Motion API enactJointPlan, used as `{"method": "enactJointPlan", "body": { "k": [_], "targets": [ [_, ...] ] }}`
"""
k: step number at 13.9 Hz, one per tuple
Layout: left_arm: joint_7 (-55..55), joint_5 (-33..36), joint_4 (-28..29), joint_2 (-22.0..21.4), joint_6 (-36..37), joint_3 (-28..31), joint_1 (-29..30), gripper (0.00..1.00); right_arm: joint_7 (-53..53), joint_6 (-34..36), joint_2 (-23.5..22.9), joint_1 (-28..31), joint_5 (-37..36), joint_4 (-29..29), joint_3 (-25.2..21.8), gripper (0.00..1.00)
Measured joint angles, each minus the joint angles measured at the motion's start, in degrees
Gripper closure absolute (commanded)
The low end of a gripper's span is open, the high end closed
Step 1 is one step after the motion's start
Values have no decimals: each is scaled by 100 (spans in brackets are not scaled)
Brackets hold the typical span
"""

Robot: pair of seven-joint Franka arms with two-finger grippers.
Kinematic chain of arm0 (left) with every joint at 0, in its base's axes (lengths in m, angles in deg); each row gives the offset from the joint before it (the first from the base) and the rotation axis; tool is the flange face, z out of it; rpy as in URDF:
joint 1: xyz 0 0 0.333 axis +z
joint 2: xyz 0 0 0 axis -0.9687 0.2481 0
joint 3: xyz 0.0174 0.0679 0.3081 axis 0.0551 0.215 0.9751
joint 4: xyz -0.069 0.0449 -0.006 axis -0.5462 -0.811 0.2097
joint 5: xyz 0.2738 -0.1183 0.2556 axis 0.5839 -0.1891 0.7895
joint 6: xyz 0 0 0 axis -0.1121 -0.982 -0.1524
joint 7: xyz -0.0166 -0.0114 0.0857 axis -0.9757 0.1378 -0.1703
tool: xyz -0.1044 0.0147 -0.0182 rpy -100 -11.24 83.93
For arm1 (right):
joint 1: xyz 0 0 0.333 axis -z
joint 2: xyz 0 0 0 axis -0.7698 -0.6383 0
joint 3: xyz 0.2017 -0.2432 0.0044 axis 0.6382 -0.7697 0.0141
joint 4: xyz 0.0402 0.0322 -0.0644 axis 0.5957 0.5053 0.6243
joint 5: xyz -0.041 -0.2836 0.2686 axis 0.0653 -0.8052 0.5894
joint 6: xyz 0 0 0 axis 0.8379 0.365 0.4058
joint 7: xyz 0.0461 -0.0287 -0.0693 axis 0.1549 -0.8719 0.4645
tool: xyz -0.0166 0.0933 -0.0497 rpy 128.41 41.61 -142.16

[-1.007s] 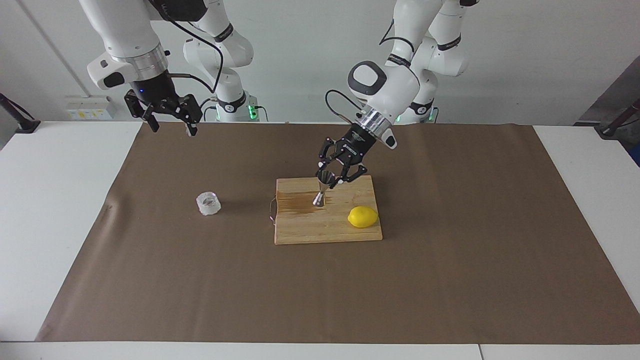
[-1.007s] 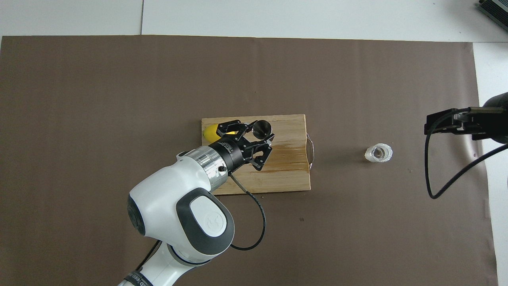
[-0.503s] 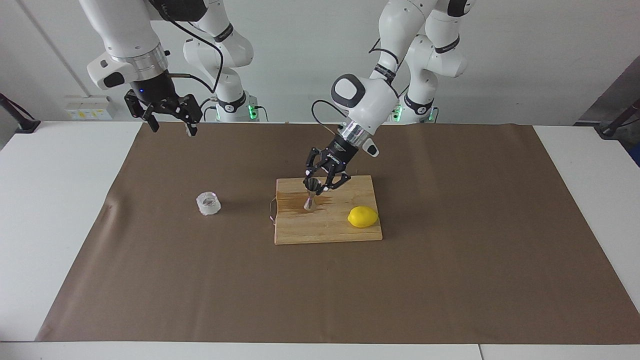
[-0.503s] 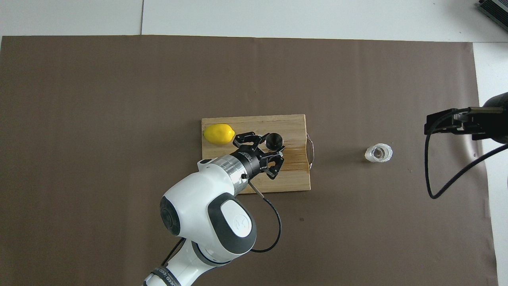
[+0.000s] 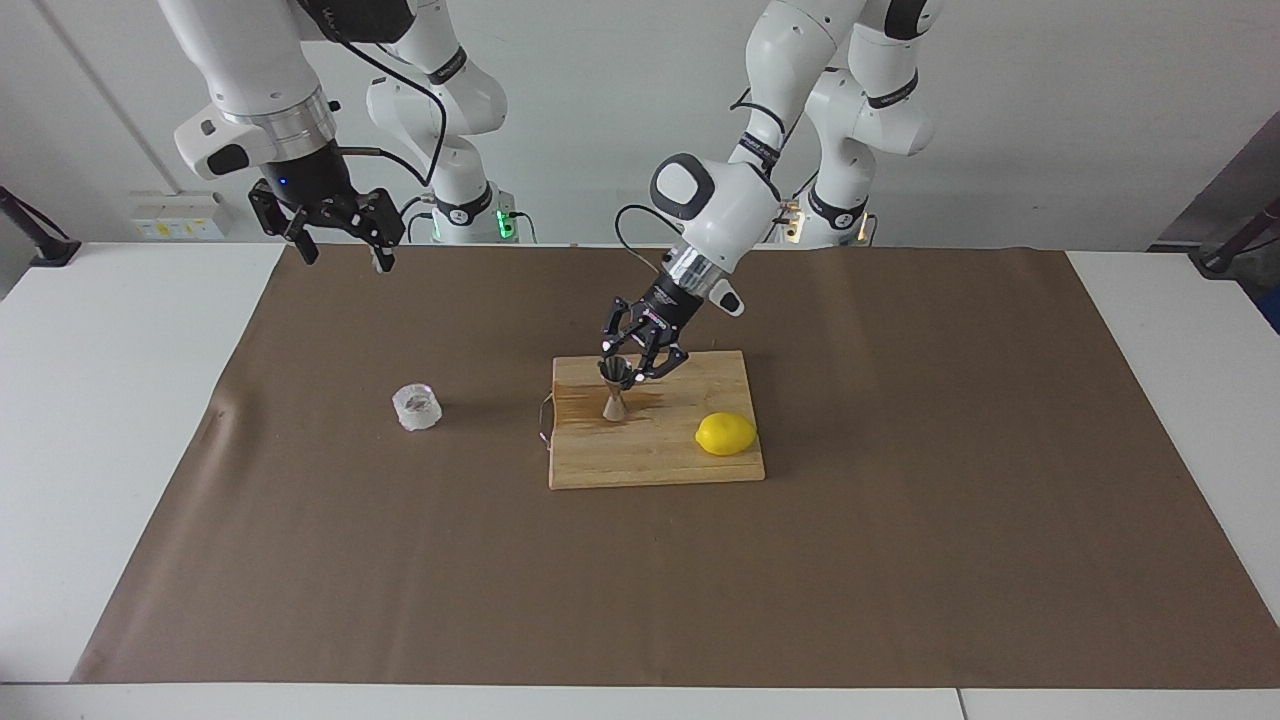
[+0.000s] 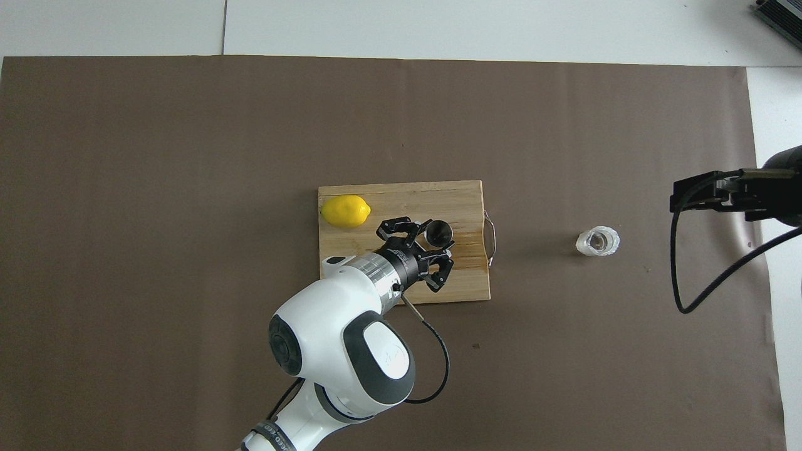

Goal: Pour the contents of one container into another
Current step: 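Lower the metal cup onto the wooden board and open the left gripper, then raise the left gripper away while the right gripper reaches the glass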

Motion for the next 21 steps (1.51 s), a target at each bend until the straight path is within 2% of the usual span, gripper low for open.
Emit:
{"method": "enactJointPlan", "body": {
  "k": [5, 10, 13, 17, 21],
  "targets": [
    [86, 1, -40, -50, -55, 65, 2, 0, 0, 0, 0, 0, 0, 0, 0, 0],
    [105, 1, -48, -560, -41, 134, 161, 0, 0, 0, 0, 46, 0, 0, -11, 0],
    [153, 226, -55, -771, 564, 153, 553, 0, 0, 0, 0, 60, 0, 2, -10, 0],
    [185, 1247, -63, -1163, 2040, 186, 1515, 0, 5, -2, 0, 45, 0, 12, 15, 0],
    [194, 3426, -202, -1403, 3641, 204, 2495, 0, 578, -2, 2, 39, 0, 77, 74, 0]
  ]
}}
